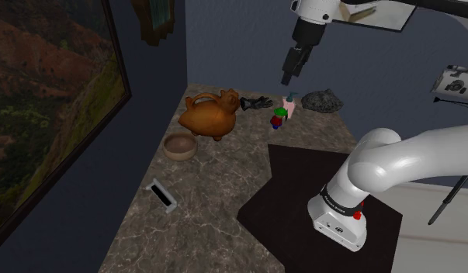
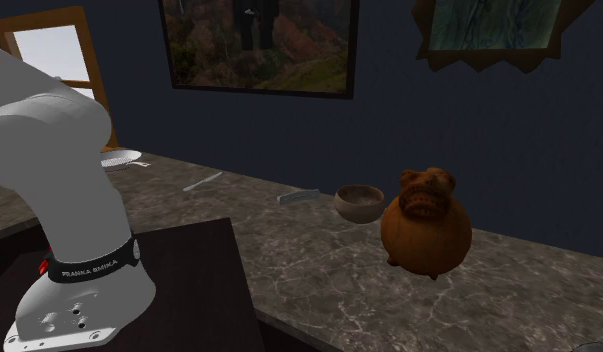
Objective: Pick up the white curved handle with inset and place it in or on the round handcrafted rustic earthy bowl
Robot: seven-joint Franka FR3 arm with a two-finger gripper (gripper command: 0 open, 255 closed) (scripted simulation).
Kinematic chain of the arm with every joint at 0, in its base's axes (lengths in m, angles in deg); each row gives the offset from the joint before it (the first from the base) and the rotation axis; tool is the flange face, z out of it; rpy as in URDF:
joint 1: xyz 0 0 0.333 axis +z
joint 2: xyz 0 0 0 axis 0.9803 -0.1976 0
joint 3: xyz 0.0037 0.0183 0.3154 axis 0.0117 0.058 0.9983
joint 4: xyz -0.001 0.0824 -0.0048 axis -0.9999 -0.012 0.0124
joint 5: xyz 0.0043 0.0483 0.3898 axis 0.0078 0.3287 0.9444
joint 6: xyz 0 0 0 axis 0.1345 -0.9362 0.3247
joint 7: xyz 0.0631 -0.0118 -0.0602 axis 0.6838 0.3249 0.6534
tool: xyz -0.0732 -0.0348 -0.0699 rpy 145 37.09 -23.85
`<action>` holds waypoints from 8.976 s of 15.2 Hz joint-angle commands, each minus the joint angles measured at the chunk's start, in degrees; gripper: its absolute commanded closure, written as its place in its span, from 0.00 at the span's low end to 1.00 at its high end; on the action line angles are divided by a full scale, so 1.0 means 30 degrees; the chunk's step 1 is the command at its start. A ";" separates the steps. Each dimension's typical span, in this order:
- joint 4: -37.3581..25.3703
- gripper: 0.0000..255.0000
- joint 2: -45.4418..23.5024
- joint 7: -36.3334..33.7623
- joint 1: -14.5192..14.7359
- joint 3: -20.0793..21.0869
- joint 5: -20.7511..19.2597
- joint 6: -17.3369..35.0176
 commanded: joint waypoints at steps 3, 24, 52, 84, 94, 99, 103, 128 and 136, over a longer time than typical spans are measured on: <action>0.0710 0.00 -0.0379 -0.0604 0.0125 0.0534 0.0379 0.1057; 0.2071 0.00 -1.0768 -0.7254 0.0906 0.6304 0.1776 1.2668; -1.1388 0.00 -3.0507 -1.6483 0.6322 0.4757 -0.5607 1.7865; -1.1038 1.00 -2.9406 -1.6453 0.6133 0.5076 -0.5344 1.7111; -1.0689 1.00 -2.7512 -1.6243 0.5703 0.5644 -0.4784 1.5576; -1.0678 1.00 -2.6644 -1.6123 0.5511 0.5906 -0.4484 1.4735; -1.0748 1.00 -2.5991 -1.6026 0.5371 0.6100 -0.4243 1.4030; -1.5348 1.00 -2.8133 -0.8725 0.0202 0.4747 -0.3705 1.1248; -1.5178 1.00 -2.9321 -0.8788 0.0358 0.4505 -0.3986 1.2589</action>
